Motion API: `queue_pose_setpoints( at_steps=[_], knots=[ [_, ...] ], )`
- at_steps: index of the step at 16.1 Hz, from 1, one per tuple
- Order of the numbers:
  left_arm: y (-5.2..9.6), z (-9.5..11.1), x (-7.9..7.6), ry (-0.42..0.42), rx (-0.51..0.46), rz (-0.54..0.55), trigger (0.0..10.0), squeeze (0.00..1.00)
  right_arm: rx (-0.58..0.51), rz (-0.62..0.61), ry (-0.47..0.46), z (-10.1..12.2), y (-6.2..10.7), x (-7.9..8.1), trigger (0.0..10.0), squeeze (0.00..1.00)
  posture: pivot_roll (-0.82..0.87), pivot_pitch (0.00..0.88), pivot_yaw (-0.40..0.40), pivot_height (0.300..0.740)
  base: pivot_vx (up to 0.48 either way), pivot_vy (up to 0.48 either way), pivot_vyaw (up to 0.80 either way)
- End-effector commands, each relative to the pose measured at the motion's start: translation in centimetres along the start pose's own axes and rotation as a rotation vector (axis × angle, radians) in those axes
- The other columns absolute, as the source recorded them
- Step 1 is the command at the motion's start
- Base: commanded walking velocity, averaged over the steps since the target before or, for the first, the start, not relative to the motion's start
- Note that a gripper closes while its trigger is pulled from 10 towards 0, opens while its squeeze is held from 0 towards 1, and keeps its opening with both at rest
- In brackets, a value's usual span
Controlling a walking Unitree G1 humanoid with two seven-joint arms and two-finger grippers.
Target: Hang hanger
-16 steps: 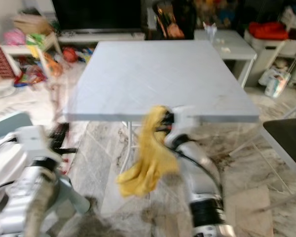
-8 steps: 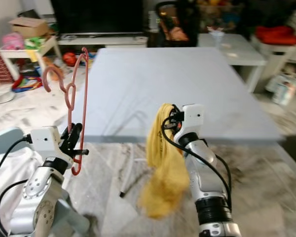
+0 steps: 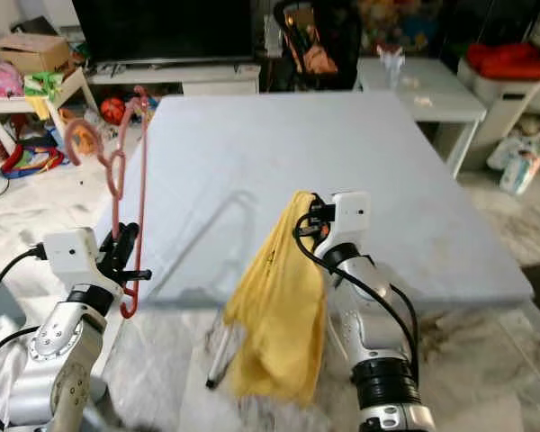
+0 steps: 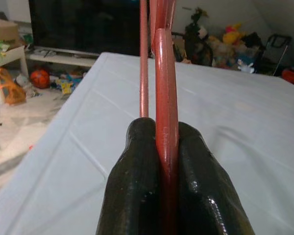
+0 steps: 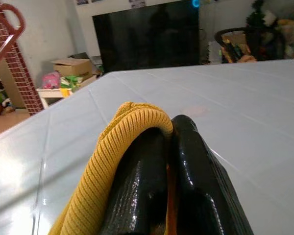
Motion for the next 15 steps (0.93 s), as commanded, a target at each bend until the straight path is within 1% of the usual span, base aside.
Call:
queue_pose_setpoints(
  at_steps=[1,4,6,8,10,13,14,15],
  knots=[
    [0.2,0.7,-0.1,-0.005,-0.014,-0.01,10.0,0.0,-0.064,0.025,-0.003,1.9,-0.7,0.9,10.0,0.0,0.02,0.0,0.009,0.74,0.48,0.0,0.0],
    [0.3,0.0,-0.3,-0.012,0.009,0.002,10.0,0.0,-0.063,0.025,-0.002,1.9,-0.7,0.7,10.0,0.0,0.02,0.0,0.004,0.74,0.436,0.0,0.0],
    [0.7,-1.1,-0.9,-0.024,0.052,-0.029,10.0,0.0,-0.073,-0.006,-0.003,2.5,-1.2,-0.4,10.0,0.0,0.02,0.0,0.004,0.74,0.0,0.0,0.0],
    [0.8,-1.4,-0.9,-0.031,0.063,-0.027,10.0,0.0,-0.075,-0.014,0.004,2.8,-1.4,-0.9,10.0,0.0,0.02,0.0,0.003,0.74,0.0,0.0,0.0],
    [0.8,-1.4,-1.0,-0.019,0.066,-0.029,10.0,0.0,-0.075,-0.015,0.005,2.8,-1.5,-0.9,10.0,0.0,0.01,0.0,0.001,0.74,0.0,0.0,0.0],
    [0.8,-1.5,-1.2,-0.024,0.069,-0.028,10.0,0.0,-0.053,-0.019,0.012,2.5,-1.7,-0.9,10.0,0.0,0.01,0.0,-0.005,0.74,0.0,0.0,0.0],
    [0.8,-1.6,-1.3,-0.016,0.068,-0.027,10.0,0.0,-0.013,-0.008,0.044,1.9,-2.0,-0.6,10.0,0.0,0.01,0.0,-0.006,0.74,0.0,0.0,0.0],
    [0.8,-1.6,-1.3,-0.01,0.067,-0.026,10.0,0.0,-0.017,-0.001,0.037,2.0,-2.1,-0.4,10.0,0.0,0.01,0.0,-0.009,0.74,0.0,0.0,0.0]
  ],
)
Point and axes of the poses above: a point about 5 cm out from each wrist's last joint towards the gripper, its own y axis pointing back from the gripper into the wrist, its own z axis along the axis of the wrist's last joint, x = y × z, the point moved 6 cm from there along -y, pointing out of the wrist towards the gripper, and after that the axes turned 5 degrees about y, right-handed, at the moved point
